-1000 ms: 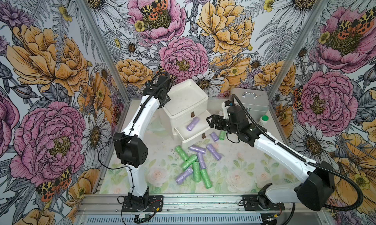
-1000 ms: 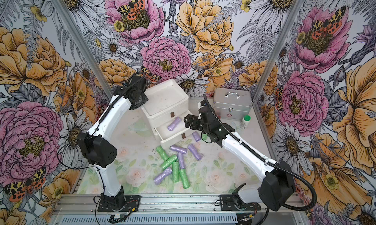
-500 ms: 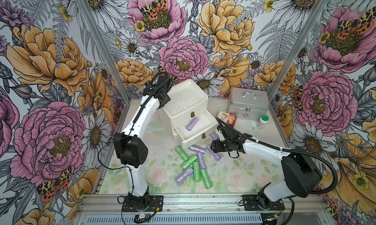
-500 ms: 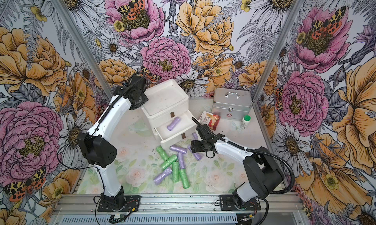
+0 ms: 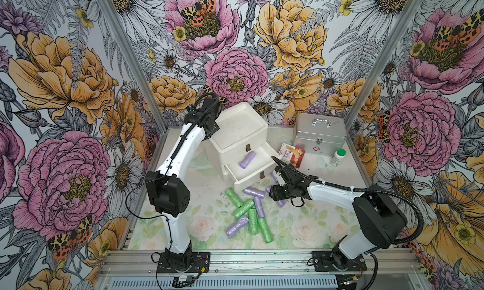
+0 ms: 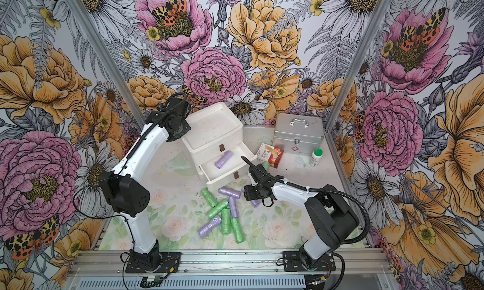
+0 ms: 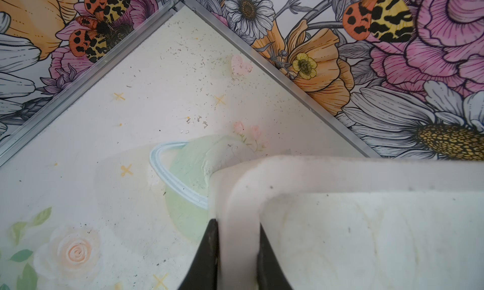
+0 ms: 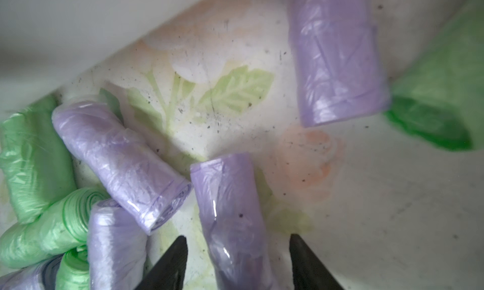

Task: Sort the rolls of trash bags by color and place them into the drawer
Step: Pick up the roll of trash bags from the center of the board, then place the roll of trash bags in the drawer.

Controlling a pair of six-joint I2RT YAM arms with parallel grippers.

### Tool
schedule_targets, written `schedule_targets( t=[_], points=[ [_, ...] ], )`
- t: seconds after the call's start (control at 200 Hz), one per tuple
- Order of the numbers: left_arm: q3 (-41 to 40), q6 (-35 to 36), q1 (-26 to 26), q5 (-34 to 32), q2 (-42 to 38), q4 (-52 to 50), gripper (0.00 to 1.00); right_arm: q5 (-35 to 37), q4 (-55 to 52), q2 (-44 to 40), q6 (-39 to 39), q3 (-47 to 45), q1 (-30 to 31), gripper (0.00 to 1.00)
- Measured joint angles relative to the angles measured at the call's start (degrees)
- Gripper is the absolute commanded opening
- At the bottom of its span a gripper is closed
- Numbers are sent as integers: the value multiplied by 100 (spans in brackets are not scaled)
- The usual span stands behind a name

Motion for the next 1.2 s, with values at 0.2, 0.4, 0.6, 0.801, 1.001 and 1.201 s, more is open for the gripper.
schedule_targets(
  t=[0.2,0.4,0.6,0.801,1.001,1.201],
  points=[
    [-42,2,2,0,-24,39,0,168,216,63,2,-153,98,50],
    [-50,2,2,0,-31,52,0,343,431,50,90,-341,105,35],
    [-50,2,2,0,-31,52,0,424,435,-356,236,-623,105,33],
    [-50,2,2,0,-33,52,0,411,179,-1620,514,-708,87,33],
    [-46,2,0,0,-33,50,0,407,-90,-2603,949,-168,-199,34],
    [-35,2,0,0,-28,42,0,426,-114,-2446,1871,833,-463,36]
  ],
)
